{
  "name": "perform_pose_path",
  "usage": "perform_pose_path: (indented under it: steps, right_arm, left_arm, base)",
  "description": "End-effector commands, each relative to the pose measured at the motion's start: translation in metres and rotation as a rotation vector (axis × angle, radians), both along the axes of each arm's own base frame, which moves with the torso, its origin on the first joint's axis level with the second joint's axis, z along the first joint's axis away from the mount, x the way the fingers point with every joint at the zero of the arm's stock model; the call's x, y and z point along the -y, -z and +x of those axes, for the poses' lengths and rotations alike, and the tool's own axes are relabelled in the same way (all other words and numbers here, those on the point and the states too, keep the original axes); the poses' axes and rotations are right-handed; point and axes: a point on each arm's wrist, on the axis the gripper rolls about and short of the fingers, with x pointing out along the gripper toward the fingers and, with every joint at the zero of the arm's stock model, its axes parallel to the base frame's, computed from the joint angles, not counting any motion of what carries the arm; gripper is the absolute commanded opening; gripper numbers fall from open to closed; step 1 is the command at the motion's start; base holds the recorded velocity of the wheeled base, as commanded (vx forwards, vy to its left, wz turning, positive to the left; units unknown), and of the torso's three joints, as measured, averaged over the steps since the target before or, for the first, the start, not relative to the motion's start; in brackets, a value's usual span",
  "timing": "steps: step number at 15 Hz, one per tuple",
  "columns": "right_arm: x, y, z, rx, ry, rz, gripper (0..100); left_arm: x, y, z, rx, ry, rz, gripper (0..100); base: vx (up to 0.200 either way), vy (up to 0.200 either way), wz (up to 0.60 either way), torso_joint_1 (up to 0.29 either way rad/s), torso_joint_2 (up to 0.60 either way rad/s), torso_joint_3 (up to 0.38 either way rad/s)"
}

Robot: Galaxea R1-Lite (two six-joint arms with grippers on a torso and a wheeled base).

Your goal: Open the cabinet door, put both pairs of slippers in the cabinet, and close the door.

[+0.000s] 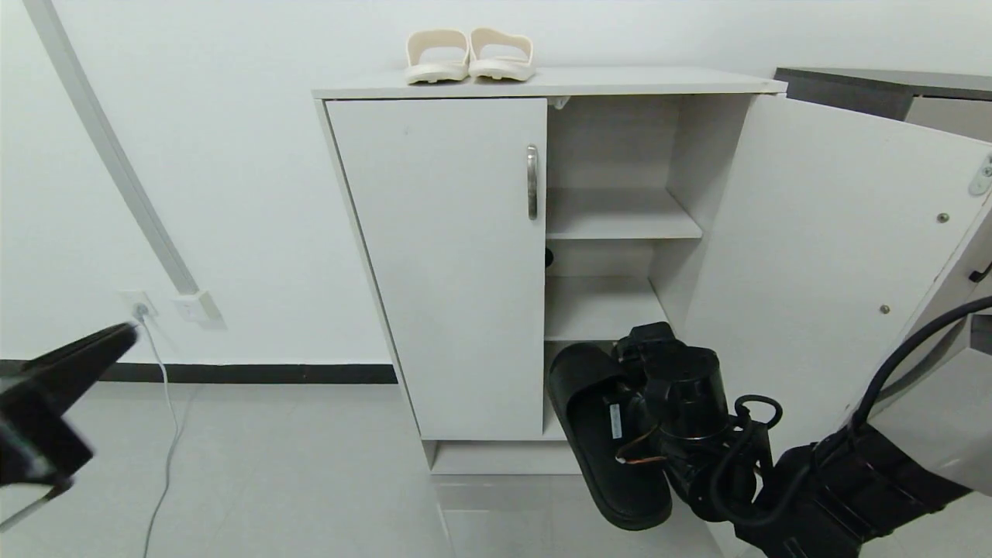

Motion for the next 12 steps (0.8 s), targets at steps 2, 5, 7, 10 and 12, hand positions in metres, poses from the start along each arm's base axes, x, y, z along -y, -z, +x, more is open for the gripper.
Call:
perform_pose_path:
  steps: [2,5,7,10,12]
  right_arm:
    - [0.001,-0.001,-0.002,0.002,-0.001,0.0,0]
    - [-0.001,-0.005,-0.001,0.013,-0.004,0.003,0]
    - [0.001,-0.012,-0.004,0.026,-0.007,0.015,0]
    - [0.001,-0.011,-0.005,0.024,-0.008,0.011,0]
    - [0.001,-0.009,-0.004,0.018,-0.007,0.007,0]
  left_arm:
    - [-0.026,0.086,-0.082,0.002,-0.257,0.027,0]
    - [-0.027,0.129,-0.1,0.026,-0.272,0.027,0]
    - [-0.026,0.145,-0.102,0.002,-0.304,0.027,0]
    - [-0.022,0.149,-0.104,0.009,-0.185,0.043,0]
    - [-0.022,0.15,-0.104,0.003,-0.171,0.052,0]
  base:
    - [0.0,0.0,0.0,0.0,0.0,0.0]
    - [0.0,0.0,0.0,0.0,0.0,0.0]
    - [0.0,0.0,0.0,0.0,0.0,0.0]
    - [0.0,0.0,0.0,0.0,0.0,0.0]
    - [0.0,0.0,0.0,0.0,0.0,0.0]
